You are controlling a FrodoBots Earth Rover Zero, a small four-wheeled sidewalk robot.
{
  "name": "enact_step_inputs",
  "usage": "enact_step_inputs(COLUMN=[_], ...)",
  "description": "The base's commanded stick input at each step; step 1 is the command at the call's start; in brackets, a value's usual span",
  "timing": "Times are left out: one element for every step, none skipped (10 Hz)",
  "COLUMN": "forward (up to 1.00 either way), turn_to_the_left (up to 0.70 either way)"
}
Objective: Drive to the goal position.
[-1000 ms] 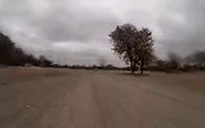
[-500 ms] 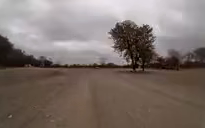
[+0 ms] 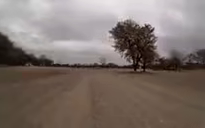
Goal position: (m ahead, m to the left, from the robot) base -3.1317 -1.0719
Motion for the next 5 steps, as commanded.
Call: enact_step_inputs(forward=[0.70, 0.70, 0.70, 0.70, 0.70], turn_to_the_left=[-0.01, -0.01, -0.01, -0.01, -0.01])
